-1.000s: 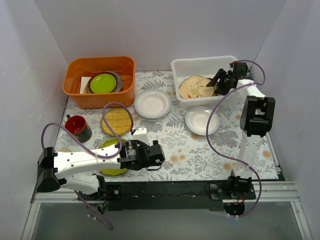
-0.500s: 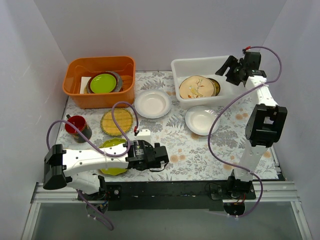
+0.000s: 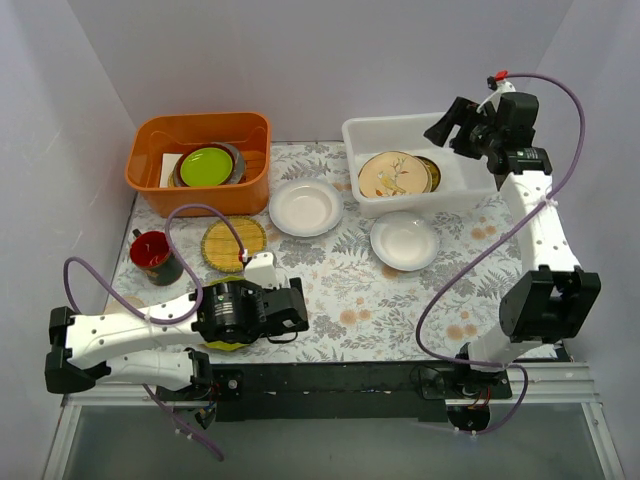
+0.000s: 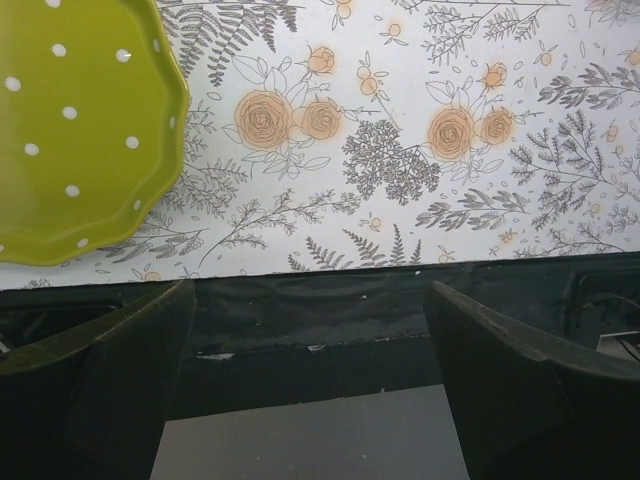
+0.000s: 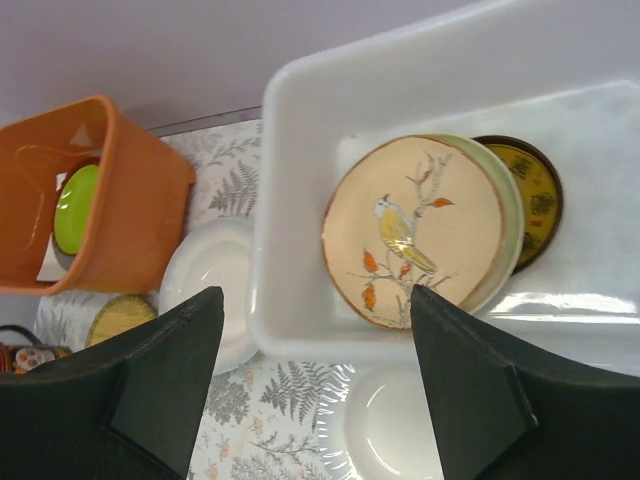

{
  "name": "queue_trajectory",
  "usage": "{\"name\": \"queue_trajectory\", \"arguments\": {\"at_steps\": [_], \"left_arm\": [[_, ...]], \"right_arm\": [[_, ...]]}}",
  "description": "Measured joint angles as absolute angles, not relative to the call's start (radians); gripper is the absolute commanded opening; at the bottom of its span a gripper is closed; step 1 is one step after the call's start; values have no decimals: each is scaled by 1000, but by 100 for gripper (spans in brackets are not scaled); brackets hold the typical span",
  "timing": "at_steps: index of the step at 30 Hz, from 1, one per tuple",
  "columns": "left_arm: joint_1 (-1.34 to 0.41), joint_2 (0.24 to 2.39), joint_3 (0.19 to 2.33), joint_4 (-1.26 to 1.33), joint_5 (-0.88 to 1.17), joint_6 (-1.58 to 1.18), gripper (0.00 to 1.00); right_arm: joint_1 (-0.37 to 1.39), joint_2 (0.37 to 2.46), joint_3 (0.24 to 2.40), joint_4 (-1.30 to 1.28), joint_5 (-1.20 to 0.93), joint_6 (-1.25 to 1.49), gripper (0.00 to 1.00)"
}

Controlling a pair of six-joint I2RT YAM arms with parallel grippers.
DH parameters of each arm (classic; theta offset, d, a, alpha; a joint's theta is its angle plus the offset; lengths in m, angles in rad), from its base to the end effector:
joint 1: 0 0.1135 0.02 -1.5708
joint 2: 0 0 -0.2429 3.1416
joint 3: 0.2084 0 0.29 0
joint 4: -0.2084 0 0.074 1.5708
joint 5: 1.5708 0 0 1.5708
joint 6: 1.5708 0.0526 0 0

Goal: Place the plates into the plastic bin on the countertop
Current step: Place the plate in the plastic bin, then pick up the plate at the center of the board.

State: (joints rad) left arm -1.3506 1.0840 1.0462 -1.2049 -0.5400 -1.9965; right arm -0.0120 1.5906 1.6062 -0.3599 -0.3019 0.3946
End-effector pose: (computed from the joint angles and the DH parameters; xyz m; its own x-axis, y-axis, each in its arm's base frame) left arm 0.0767 -0.2191 0.2647 -0.6440 -0.6994 -0.3102 -0.5190 0.6972 -0.4945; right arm 0.4247 0.0105 0.3788 -0.4148 0.3721 -0.8304 -0.1180 0.8829 0.4545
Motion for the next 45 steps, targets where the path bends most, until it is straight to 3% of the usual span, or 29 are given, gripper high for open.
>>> {"name": "queue_trajectory", "arguments": {"at_steps": [7,26,45], "left_arm": [[-1351,1050,1040,-1245,-542,-1997,98],[-1351,1076,1039,-1218,-542,-1997,98],[-1351,1125,1037,-1166,-542,-1997,98]], "right_arm": [[155,1400,1463,-357,-329,361,81],[394,1037,995,-366,-333,420,78],[719,955,676,-319,-207,575,77]]}}
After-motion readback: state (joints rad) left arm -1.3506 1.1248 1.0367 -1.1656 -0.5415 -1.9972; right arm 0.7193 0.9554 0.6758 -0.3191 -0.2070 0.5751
